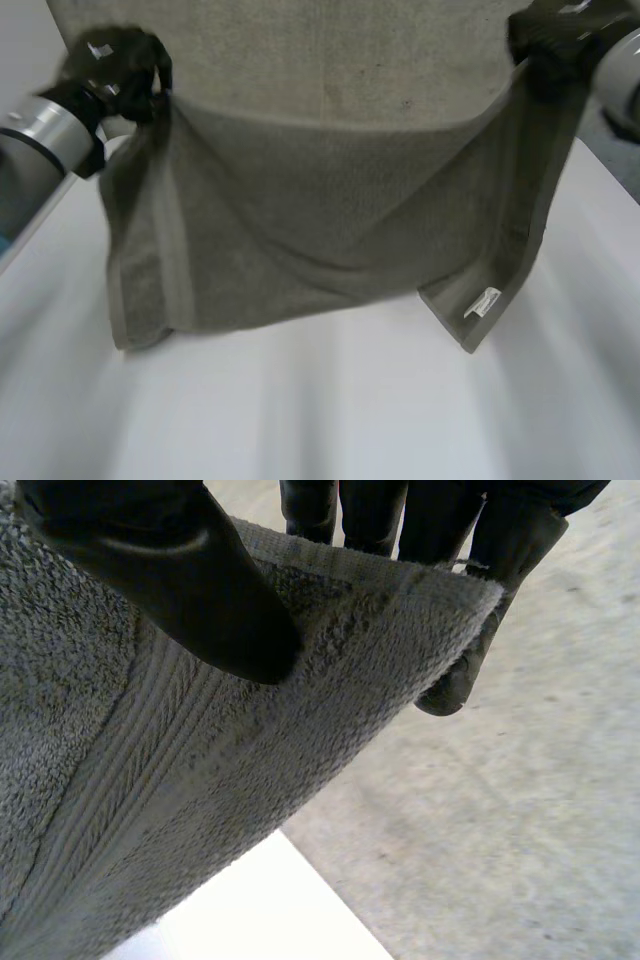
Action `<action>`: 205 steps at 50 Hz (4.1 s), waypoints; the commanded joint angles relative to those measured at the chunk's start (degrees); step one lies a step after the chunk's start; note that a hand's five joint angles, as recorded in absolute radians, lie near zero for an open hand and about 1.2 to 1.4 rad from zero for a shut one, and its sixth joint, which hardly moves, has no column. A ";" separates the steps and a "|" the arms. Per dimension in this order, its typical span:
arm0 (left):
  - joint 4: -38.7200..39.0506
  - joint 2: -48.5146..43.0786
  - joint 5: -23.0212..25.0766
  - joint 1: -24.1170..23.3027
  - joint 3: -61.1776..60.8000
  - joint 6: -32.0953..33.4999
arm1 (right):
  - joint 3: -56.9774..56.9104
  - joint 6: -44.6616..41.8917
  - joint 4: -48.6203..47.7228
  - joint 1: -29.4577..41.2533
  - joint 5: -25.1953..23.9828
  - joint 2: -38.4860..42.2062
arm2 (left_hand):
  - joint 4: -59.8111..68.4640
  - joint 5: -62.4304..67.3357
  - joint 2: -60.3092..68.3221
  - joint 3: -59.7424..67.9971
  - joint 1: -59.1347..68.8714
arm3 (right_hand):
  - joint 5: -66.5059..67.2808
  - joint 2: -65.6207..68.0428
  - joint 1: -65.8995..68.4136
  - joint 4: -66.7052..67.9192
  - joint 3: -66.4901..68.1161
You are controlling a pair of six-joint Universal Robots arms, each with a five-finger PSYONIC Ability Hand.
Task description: Fold the towel.
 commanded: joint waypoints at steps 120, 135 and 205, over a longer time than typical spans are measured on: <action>9.15 27.81 5.68 11.40 -29.77 1.12 | 36.12 5.18 -11.70 -10.62 -8.47 -23.34 | 2.04 4.51 2.68 2.75 7.26 | 3.25 5.37 4.00 3.89 4.14; 10.47 5.35 5.59 10.70 -20.83 0.60 | 27.41 -3.97 -9.75 -9.57 -7.24 -6.64 | 2.04 4.51 2.68 2.75 7.26 | 3.25 5.37 4.00 3.89 4.14; 15.75 -5.23 -4.34 5.25 -24.06 2.62 | 41.03 -8.71 -30.48 -4.04 3.67 9.87 | -65.73 -63.26 -65.09 -65.02 -60.50 | -55.78 -53.66 -55.03 -55.14 -54.89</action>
